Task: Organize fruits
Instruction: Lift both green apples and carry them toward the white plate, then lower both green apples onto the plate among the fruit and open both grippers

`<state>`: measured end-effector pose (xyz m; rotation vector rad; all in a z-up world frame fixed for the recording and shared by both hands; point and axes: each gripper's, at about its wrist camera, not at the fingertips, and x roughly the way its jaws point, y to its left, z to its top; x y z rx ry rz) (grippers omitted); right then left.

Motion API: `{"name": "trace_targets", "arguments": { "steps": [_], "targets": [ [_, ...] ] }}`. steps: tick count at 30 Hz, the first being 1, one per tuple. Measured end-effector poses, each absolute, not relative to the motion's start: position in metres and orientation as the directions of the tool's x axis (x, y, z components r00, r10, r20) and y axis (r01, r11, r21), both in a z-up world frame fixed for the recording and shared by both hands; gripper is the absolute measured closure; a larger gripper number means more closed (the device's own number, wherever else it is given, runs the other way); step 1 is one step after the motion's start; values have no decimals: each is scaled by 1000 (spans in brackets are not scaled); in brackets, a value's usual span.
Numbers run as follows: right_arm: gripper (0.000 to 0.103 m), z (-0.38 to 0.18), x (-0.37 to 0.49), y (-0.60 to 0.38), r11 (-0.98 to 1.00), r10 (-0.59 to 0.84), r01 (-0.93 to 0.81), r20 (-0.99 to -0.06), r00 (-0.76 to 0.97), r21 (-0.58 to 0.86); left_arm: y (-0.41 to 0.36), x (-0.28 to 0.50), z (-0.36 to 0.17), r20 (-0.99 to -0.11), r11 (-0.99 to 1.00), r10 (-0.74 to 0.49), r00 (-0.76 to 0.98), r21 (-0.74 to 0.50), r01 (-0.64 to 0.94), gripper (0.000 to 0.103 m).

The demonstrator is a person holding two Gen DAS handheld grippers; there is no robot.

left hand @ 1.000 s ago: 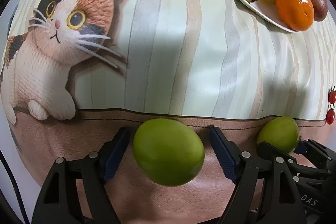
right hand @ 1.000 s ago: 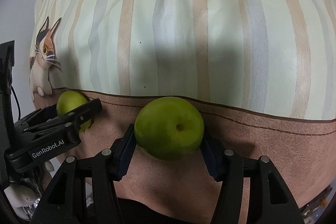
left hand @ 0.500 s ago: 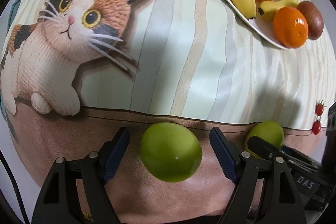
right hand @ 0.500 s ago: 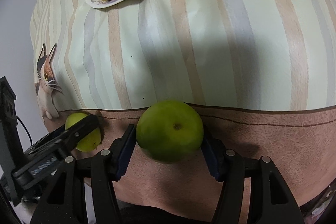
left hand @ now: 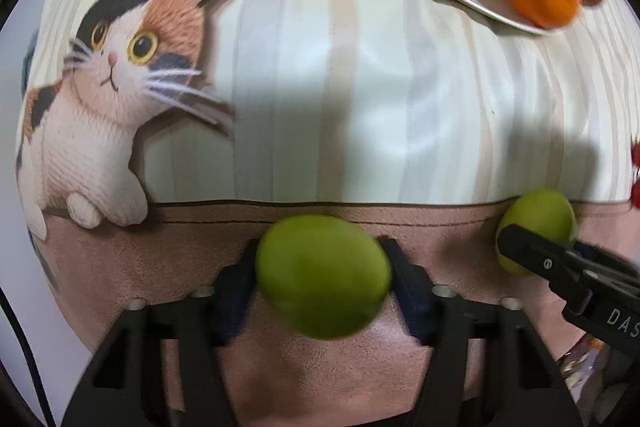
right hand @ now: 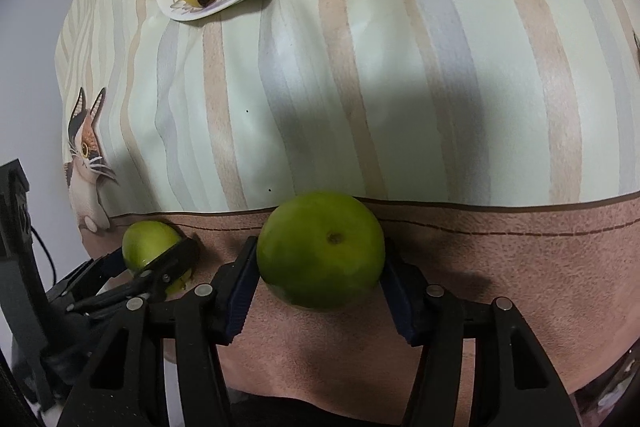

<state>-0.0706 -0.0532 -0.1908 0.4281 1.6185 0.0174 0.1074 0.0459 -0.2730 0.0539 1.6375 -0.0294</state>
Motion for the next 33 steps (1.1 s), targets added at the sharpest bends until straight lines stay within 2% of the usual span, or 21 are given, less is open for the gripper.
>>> {"name": "trace_targets", "arguments": {
  "steps": [4, 16, 25, 33],
  "targets": [
    [43, -185, -73, -39, 954, 233, 198, -972, -11, 226, 38, 104, -268, -998, 995, 54, -34, 50, 90, 47],
    [43, -147, -69, -26, 970, 209, 106, -973, 100, 219, 27, 117, -221, -1000, 998, -15, 27, -13, 65, 47],
    [43, -90, -47, -48, 955, 241, 113, -941, 236, 273, 21, 176, -158, -986, 993, -100, 129, -92, 70, 47],
    [43, -33, 4, -81, 948, 236, 116, -897, 375, 298, 7, 238, -124, -962, 977, -204, 182, -189, 96, 47]
  ]
}}
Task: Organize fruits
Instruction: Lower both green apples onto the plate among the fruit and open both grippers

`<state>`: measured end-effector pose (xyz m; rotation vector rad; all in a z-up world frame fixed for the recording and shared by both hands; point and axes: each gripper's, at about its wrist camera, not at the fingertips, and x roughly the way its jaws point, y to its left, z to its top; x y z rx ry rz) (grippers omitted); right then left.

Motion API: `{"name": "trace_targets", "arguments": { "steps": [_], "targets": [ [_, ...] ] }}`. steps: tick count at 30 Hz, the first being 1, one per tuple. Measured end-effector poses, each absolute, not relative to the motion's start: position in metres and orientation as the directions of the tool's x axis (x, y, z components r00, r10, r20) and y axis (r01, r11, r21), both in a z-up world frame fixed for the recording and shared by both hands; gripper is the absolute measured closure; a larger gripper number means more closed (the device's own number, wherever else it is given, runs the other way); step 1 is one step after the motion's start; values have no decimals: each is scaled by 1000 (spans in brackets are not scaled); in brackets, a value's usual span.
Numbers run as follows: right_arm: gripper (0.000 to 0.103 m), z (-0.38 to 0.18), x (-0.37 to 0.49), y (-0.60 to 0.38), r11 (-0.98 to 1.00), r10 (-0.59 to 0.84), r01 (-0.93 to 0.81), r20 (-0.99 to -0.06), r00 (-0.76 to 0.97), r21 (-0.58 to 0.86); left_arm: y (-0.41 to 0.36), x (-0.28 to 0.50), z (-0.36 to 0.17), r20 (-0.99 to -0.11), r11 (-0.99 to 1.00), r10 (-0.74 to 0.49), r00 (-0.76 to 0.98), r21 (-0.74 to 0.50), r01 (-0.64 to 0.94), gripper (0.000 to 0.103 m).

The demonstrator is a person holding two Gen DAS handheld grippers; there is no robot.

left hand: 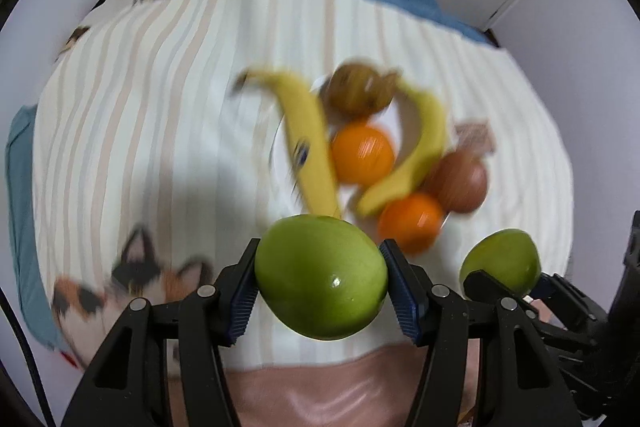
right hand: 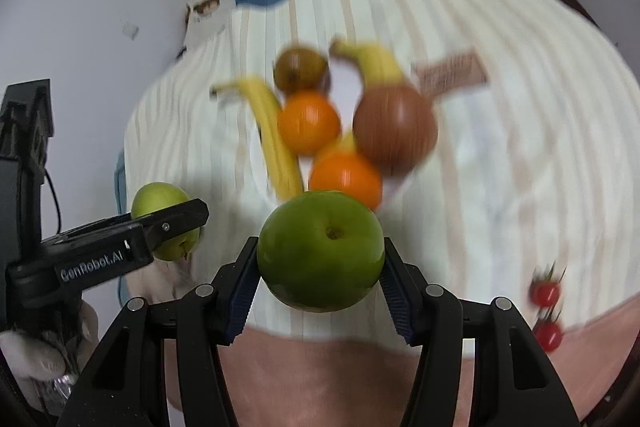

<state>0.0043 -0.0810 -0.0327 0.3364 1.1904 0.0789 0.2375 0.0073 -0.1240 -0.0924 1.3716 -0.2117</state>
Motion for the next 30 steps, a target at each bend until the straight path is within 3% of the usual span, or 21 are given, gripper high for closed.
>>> {"name": "trace_targets", "arguments": {
  "steps": [6, 15, 30],
  "targets": [
    [43, -17, 67, -88, 967, 180, 83, -881, 437, 239, -21, 308, -105, -953, 961, -227, 201, -186, 206, 47],
    [43, -36, 112, -90, 991, 121, -3, -876, 466, 136, -75, 398, -126, -967, 911, -222, 124, -161, 379, 47],
    [43, -79, 133, -102, 981, 188, -43, -886, 425, 188, -118, 420, -195, -969, 864, -204, -142, -246, 439, 47]
  ]
}}
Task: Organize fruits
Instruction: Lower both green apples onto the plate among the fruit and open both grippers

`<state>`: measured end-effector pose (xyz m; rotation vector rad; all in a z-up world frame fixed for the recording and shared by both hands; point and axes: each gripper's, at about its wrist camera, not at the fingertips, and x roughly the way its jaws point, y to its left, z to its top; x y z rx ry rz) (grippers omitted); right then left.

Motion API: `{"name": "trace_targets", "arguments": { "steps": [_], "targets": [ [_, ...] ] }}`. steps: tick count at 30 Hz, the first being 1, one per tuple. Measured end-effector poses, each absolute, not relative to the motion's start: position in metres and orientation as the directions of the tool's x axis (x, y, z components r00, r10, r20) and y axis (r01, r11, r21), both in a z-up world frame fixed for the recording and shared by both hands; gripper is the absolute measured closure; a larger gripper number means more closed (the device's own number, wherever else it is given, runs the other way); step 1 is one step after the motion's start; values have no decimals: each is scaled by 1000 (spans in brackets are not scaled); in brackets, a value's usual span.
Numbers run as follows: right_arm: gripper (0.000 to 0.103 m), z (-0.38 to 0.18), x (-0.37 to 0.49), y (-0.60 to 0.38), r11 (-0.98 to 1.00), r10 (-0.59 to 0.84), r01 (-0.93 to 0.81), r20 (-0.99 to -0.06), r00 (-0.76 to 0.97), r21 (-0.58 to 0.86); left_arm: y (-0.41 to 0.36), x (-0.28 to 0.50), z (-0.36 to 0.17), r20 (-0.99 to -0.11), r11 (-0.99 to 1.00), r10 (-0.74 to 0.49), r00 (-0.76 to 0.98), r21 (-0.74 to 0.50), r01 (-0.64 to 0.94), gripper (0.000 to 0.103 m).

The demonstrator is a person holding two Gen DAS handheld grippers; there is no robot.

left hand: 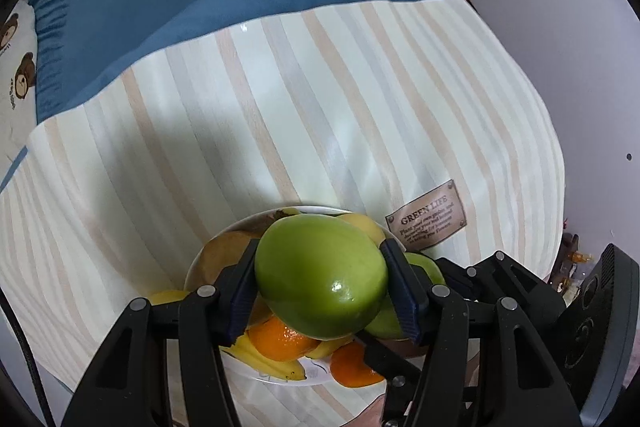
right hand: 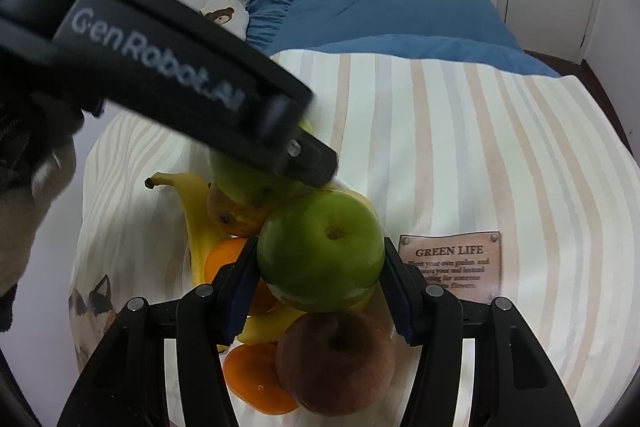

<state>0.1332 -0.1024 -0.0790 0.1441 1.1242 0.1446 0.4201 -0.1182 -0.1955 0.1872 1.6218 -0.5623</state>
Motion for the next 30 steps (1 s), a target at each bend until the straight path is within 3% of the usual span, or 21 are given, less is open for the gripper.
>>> {"name": "trace_targets", "arguments": {
  "steps": [12, 16, 30],
  "targets": [
    [43, -87, 142, -95, 975, 218, -56, -900, 376, 213, -126, 413, -206, -988, 872, -124, -96, -154, 464, 47],
    [35, -89, 143, -95, 972, 231, -57, -898, 374, 226, -129, 409, -207, -991, 869, -105, -81, -131, 477, 46],
    [28, -102, 144, -97, 971, 234, -45, -908, 347, 233, -147, 400, -215, -998, 859, -37, -49, -57, 508, 41]
  ]
}}
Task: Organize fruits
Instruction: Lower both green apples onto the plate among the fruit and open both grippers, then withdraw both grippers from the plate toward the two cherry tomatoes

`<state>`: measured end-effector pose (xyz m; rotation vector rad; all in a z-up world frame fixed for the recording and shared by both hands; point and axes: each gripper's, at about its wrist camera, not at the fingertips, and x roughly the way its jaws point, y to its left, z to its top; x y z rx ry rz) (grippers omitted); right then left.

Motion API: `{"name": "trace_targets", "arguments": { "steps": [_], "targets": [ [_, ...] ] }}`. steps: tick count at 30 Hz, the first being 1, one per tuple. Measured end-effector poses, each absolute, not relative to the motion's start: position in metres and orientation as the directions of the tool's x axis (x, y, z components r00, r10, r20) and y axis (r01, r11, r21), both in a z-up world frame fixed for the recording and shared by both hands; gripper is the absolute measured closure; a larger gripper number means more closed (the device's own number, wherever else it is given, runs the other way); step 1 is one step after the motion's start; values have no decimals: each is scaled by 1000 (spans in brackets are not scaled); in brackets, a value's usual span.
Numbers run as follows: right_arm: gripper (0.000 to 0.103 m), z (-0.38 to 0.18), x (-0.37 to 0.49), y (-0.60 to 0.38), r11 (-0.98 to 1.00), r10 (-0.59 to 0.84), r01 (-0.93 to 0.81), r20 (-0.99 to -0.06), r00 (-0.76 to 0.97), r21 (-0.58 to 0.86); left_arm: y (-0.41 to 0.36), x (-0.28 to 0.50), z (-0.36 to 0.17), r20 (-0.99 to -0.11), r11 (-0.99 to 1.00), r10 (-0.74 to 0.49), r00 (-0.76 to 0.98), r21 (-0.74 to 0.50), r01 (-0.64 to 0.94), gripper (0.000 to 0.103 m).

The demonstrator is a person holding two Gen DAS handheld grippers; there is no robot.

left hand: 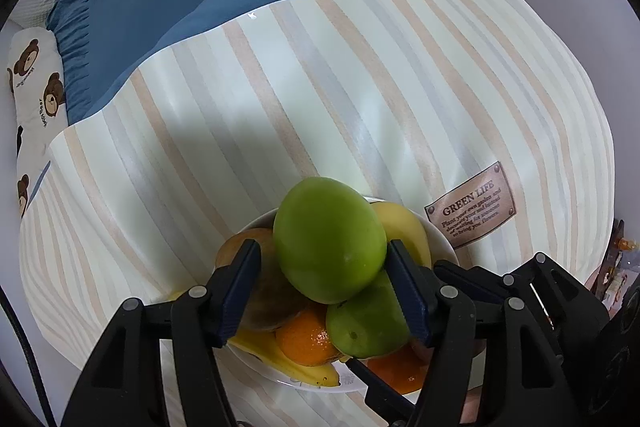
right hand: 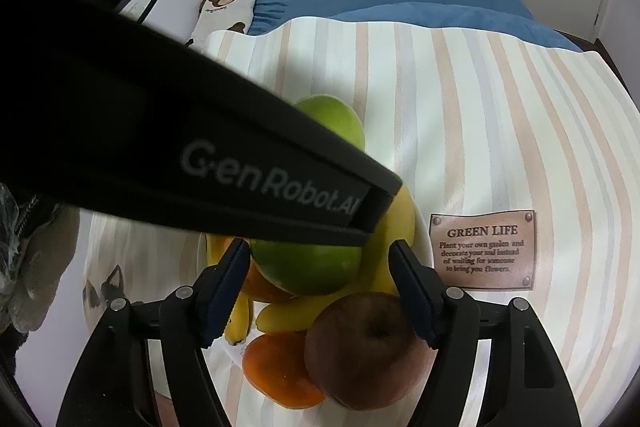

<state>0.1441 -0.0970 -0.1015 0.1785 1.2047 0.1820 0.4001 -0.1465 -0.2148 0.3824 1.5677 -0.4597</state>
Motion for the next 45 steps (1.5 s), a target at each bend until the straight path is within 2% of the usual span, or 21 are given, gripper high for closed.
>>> {"name": "trace_targets", "arguments": {
  "steps": [5, 9, 17, 22, 24, 25, 28, 31, 45],
  "targets": [
    [27, -103, 148, -102, 972, 229, -25, -914, 335, 235, -141, 400, -212, -998, 869, -37, -49, -56, 491, 41],
    [21, -103, 147, -109, 969, 230, 9, -918, 323, 246, -133, 398, -206, -997, 881, -56, -47, -72, 467, 41],
    [20, -94, 143, -121, 967, 219, 56, -922, 320, 249, -106, 390, -177, -993, 914, -119, 26, -100, 393, 40],
    [7, -84, 134, -124, 978, 148, 93, -936, 318, 187, -72, 370, -154, -982, 945, -144, 118, -101, 311, 30],
    [5, -85, 123, -121, 983, 114, 103, -942, 315, 154, -54, 357, -150, -977, 958, -138, 160, -91, 274, 26],
    [4, -85, 122, -116, 984, 101, 107, -944, 314, 140, -45, 347, -149, -976, 964, -123, 178, -75, 254, 19],
    [3, -75, 117, -117, 989, 46, 115, -945, 324, 88, -27, 326, -151, -975, 976, -87, 207, -42, 213, 16],
    [3, -70, 104, -107, 992, 21, 110, -942, 335, 61, -11, 307, -152, -971, 985, -68, 228, -30, 167, 5],
    [2, -31, 65, -94, 993, -48, 114, -917, 396, -3, 4, 253, -138, -938, 994, -33, 346, 5, 108, 5]
  ]
}}
